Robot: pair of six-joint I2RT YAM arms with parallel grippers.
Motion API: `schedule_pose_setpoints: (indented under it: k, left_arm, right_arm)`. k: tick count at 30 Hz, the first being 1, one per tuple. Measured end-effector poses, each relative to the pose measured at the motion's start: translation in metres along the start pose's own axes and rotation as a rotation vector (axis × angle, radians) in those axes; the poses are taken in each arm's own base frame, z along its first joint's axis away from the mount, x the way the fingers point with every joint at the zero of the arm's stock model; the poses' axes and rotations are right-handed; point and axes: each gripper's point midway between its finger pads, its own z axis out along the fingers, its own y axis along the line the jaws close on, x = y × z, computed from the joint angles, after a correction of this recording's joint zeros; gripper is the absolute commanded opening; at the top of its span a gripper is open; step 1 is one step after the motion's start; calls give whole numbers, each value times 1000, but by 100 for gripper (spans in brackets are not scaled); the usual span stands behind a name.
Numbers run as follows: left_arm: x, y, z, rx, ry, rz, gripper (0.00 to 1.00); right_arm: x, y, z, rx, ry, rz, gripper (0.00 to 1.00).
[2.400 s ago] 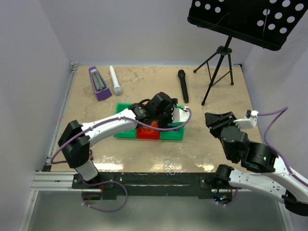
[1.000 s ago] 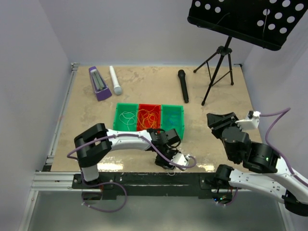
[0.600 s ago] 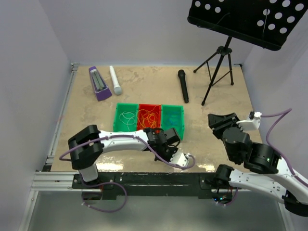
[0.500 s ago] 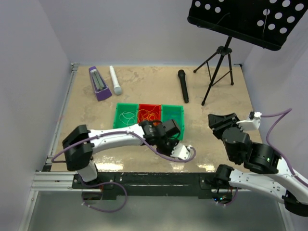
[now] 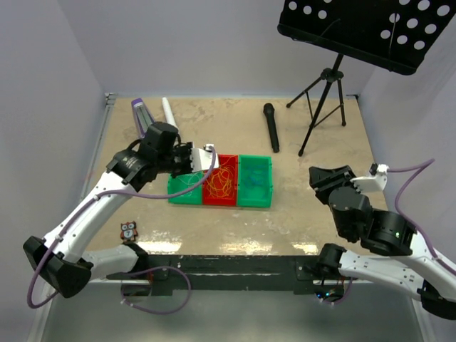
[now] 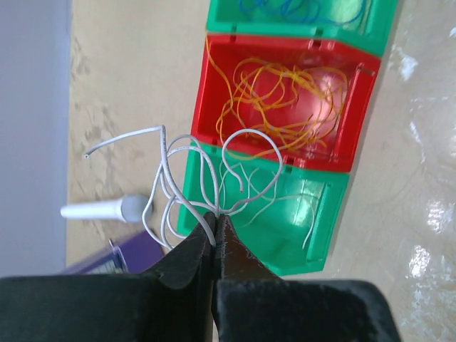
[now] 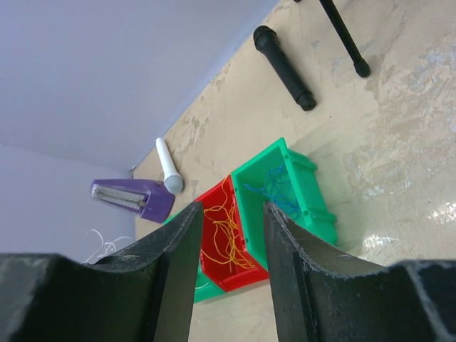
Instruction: Untangle the cables
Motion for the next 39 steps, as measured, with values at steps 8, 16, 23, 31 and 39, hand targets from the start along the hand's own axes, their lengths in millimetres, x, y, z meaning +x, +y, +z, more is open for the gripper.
schedule_pose_setpoints:
  k: [8, 16, 23, 31, 39]
  left_arm:
    - [89, 22, 10, -40, 165, -211, 0]
    - [164, -17, 37, 12, 289, -336, 0]
    - [180, -28, 57, 20, 296, -367, 0]
    - [170, -21, 79, 11, 232, -384, 0]
    - [158, -29, 91, 27, 187, -393, 80]
  right_arm:
    - [4, 4, 1, -6, 7, -6, 44]
    - [3, 10, 3, -15, 6, -31, 44]
    - [5, 18, 4, -23, 6, -36, 44]
    - [7, 20, 5, -25, 9, -42, 44]
    - [10, 21, 7, -19, 12, -54, 44]
